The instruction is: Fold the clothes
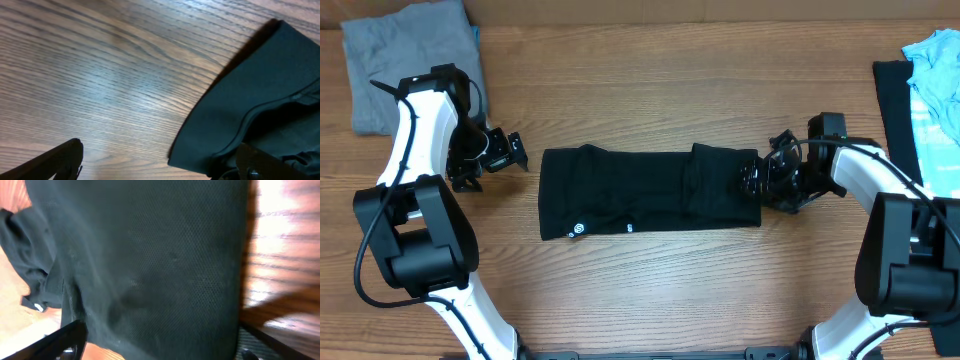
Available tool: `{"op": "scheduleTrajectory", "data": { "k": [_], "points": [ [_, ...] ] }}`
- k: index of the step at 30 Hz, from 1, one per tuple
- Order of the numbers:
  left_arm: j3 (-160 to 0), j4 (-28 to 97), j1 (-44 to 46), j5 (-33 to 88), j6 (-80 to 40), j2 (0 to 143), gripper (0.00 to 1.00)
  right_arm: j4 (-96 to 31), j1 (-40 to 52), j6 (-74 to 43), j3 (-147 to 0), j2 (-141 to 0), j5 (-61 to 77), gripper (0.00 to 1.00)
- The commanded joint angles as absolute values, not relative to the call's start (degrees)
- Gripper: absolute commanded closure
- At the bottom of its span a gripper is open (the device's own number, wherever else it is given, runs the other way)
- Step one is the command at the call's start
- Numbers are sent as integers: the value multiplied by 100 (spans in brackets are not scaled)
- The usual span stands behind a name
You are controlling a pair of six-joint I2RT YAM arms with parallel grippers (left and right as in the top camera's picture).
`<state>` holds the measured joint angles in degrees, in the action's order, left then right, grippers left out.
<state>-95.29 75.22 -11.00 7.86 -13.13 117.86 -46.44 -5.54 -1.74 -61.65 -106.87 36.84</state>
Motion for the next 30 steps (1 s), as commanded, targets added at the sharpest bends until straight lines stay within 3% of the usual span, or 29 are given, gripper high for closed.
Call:
{"op": "scheduleTrajectory", "data": {
  "k": [1,6,9,20,30],
  "points": [
    [-9598,7516,-1002,751,-1177,11677,0,-4501,-554,-458,-5929,-10757,4060,23],
    [-9598,7507,-967,751,-1177,11677,0,-4338,-554,-834,-5907,-10757,4064,75],
    [-9598,7516,-967,751,-1177,11677,0,-4289,-554,-956,-5909,-10757,4064,96],
    [-9598,7631,-965,838,-1175,11677,0,-4248,-666,-1529,-5999,-10737,3378,96],
    [-9598,7627,-965,913,-1177,11677,0,-4956,-950,-1485,-6565,-10575,2823,96]
  ]
}}
